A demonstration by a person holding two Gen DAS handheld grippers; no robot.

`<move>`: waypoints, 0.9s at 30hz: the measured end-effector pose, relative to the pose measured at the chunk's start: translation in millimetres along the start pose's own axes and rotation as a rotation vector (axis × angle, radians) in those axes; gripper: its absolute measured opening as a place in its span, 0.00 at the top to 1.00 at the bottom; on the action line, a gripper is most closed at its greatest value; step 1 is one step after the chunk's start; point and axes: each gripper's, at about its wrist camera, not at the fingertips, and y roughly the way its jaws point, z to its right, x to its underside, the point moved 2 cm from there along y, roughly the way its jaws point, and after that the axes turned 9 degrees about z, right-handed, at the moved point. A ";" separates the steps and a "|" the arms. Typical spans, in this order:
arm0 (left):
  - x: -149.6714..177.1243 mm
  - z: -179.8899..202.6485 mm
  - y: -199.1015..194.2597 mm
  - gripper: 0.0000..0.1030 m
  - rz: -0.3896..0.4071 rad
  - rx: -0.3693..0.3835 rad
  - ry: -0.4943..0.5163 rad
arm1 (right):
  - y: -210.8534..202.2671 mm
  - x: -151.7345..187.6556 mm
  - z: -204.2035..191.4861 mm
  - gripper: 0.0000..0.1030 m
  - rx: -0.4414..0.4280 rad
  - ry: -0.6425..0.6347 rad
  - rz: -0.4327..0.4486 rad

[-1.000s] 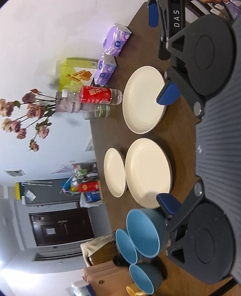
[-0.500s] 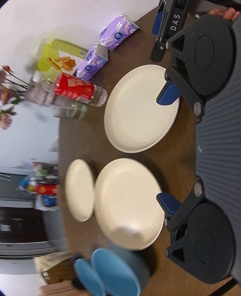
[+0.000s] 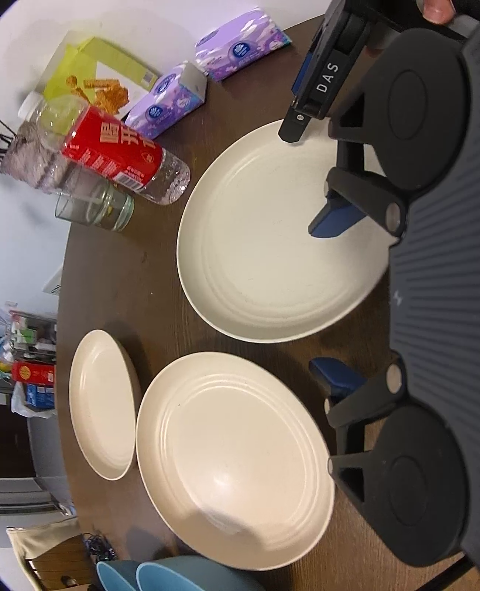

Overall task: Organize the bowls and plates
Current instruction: 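Move both grippers toward the rim of the cream plate beside the water bottle, then close the left gripper on the plate rim while the right gripper also closes on it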

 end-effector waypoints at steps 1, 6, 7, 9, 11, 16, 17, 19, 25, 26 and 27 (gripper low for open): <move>-1.8 -0.4 2.5 0.30 -0.004 0.000 -0.008 | 4.0 -0.6 1.0 0.35 -0.002 0.005 -0.006; -6.8 0.4 11.3 0.34 -0.015 -0.007 -0.022 | 17.0 -4.5 4.0 0.38 -0.019 0.019 -0.021; -7.4 0.4 12.8 0.36 -0.017 -0.009 -0.024 | 18.6 -5.4 3.9 0.39 -0.022 0.018 -0.022; -9.0 0.5 15.9 0.40 -0.021 -0.010 -0.027 | 21.1 -6.7 3.1 0.40 -0.034 0.019 -0.024; -10.2 0.7 19.1 0.48 -0.025 -0.017 -0.032 | 23.0 -7.7 2.1 0.42 -0.039 0.015 -0.025; -10.0 -0.5 25.1 0.55 -0.036 -0.026 -0.037 | 27.4 -10.5 2.2 0.50 -0.046 0.026 -0.021; -10.2 -1.1 26.0 0.56 -0.038 -0.026 -0.039 | 27.9 -11.0 2.5 0.54 -0.048 0.030 -0.021; -10.2 -2.5 27.6 0.59 -0.041 -0.027 -0.045 | 28.7 -11.2 2.6 0.55 -0.056 0.036 -0.020; -10.3 -2.4 30.5 0.64 -0.038 -0.037 -0.040 | 31.3 -12.2 0.8 0.62 -0.065 0.037 -0.020; -10.4 -2.0 31.0 0.67 -0.037 -0.039 -0.039 | 31.7 -12.4 0.8 0.65 -0.070 0.037 -0.022; -10.6 -1.8 31.3 0.68 -0.037 -0.040 -0.037 | 32.1 -12.6 1.0 0.67 -0.076 0.038 -0.024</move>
